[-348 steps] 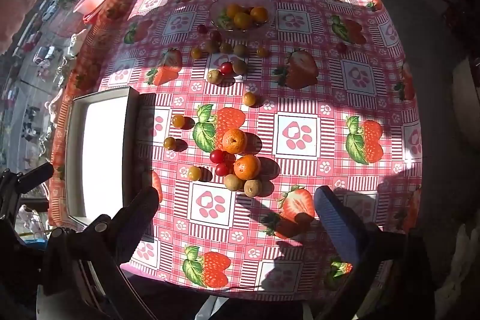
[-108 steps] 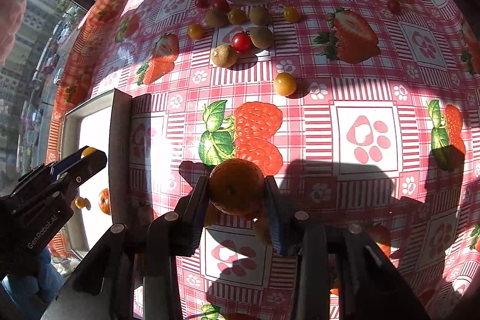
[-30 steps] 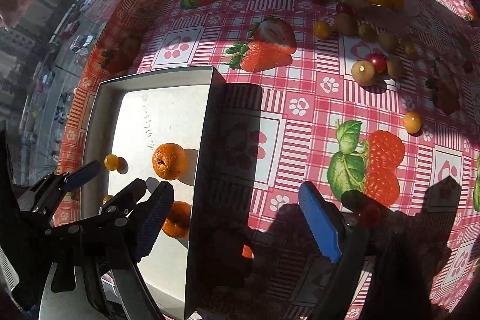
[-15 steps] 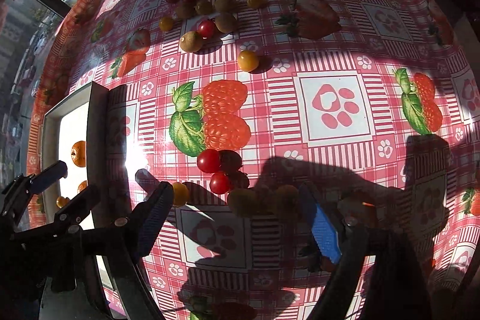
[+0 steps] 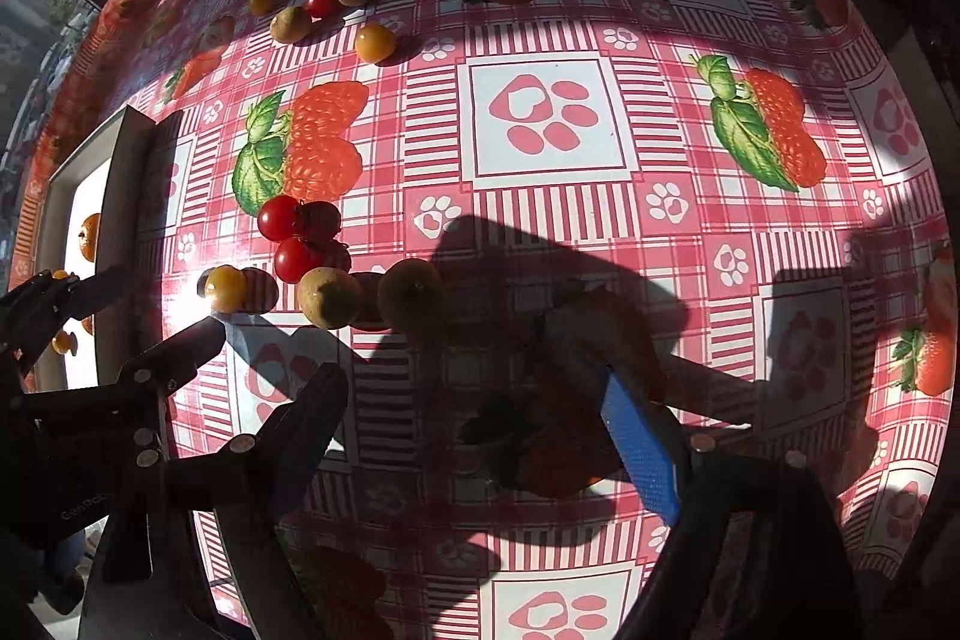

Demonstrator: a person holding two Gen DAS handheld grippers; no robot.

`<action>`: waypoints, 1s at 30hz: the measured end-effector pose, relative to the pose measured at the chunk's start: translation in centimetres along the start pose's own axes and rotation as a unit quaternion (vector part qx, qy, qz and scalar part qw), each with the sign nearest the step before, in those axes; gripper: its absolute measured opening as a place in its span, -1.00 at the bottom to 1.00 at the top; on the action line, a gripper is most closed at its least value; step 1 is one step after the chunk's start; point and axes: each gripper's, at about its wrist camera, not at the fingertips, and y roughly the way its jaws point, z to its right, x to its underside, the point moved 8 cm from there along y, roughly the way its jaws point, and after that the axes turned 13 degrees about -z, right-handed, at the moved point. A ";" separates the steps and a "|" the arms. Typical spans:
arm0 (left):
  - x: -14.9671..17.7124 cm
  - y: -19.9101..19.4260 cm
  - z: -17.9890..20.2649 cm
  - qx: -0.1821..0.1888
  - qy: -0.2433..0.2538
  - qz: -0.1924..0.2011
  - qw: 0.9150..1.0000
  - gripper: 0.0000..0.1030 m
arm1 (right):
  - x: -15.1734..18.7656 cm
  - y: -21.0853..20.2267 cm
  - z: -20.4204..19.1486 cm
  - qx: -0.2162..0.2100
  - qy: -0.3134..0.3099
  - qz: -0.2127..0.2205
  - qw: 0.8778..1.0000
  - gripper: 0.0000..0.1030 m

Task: Organize fruits
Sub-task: 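Move both open grippers back to the fruit cluster, then grasp a brown kiwi with the right gripper while the left grasps a yellow cherry tomato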

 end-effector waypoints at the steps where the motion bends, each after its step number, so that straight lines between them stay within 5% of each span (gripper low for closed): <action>1: -0.2 0.3 0.0 -0.001 -0.002 -0.001 1.000 0.38 | -0.1 0.1 -0.2 0.001 -0.008 0.002 1.000 0.70; 14: -1.4 1.7 0.3 -0.011 -0.026 -0.004 1.000 0.38 | -2.8 1.4 -2.1 0.039 -0.077 0.022 0.996 0.26; 17: -1.8 1.8 0.3 -0.007 -0.036 -0.007 0.999 0.37 | -3.2 1.3 -2.6 0.037 -0.084 0.026 0.995 -0.06; 19: -1.9 1.7 0.6 0.000 -0.038 -0.007 0.999 0.25 | -3.7 1.3 -2.9 0.024 -0.080 0.025 0.996 -0.41; 24: -2.0 1.1 1.8 0.007 -0.022 -0.004 1.000 -0.41 | -4.5 1.2 -2.2 -0.024 -0.042 0.012 0.999 -0.44; 30: -2.0 0.4 1.7 0.039 -0.036 -0.011 0.999 -0.54 | -4.3 0.8 -0.7 -0.054 -0.003 0.006 0.998 -0.44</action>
